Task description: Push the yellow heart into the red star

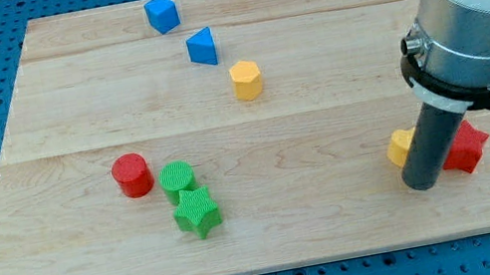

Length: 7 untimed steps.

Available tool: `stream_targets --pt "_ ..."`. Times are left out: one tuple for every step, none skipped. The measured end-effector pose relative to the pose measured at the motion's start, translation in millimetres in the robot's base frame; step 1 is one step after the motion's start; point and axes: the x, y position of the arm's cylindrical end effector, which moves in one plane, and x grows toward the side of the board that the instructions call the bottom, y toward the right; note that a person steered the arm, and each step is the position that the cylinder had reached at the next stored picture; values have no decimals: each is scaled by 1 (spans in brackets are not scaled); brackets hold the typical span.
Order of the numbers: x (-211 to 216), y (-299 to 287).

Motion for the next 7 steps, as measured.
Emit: stream_targets --pt "0 -10" --pt "-4 -40" --pt "-16 -46" --pt "-26 -46" --pt "-32 -46" --pt "-43 -38" --pt "-53 -36"
